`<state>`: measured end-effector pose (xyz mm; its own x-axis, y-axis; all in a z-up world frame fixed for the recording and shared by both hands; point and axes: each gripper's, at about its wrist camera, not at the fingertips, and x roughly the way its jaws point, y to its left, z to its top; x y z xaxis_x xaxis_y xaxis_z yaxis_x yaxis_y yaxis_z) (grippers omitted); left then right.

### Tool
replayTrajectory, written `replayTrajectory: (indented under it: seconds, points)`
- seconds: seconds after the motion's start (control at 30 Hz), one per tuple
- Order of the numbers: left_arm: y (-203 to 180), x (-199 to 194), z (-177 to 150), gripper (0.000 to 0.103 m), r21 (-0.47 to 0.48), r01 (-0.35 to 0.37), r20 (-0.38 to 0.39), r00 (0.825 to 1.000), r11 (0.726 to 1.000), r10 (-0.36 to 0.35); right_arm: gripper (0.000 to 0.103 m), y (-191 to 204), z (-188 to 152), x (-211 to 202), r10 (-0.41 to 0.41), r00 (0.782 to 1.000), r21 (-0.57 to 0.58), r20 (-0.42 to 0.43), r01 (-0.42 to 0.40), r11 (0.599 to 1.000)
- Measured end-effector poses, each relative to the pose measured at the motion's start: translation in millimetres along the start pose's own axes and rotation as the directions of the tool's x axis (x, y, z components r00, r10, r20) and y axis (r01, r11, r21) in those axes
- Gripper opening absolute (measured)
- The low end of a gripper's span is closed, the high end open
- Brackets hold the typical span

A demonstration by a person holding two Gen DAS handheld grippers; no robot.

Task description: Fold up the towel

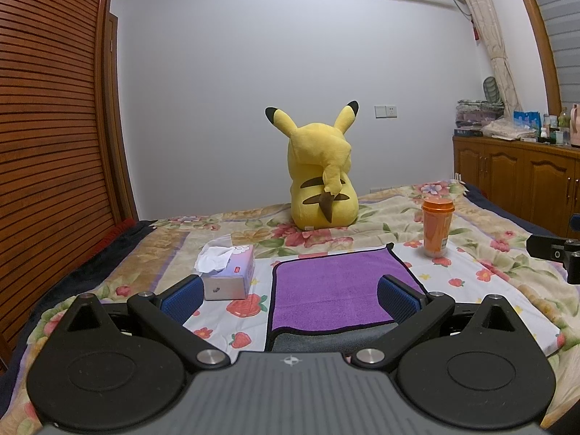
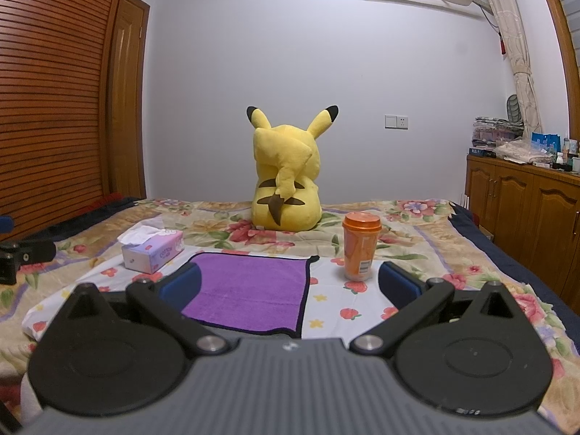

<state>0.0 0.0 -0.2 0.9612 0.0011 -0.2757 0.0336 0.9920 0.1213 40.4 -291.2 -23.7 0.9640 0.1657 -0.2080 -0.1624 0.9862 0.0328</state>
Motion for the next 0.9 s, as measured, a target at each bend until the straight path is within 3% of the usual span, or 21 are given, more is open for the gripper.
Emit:
replayTrajectory:
  seconds: [0.9]
  points:
    - [0.2,0.2,-0.1,0.103,0.004,-0.001,-0.001,1.000,1.000,0.001,0.103,2.1,-1.9,0.8,0.001,1.000,-0.001,0.000,-0.001,1.000]
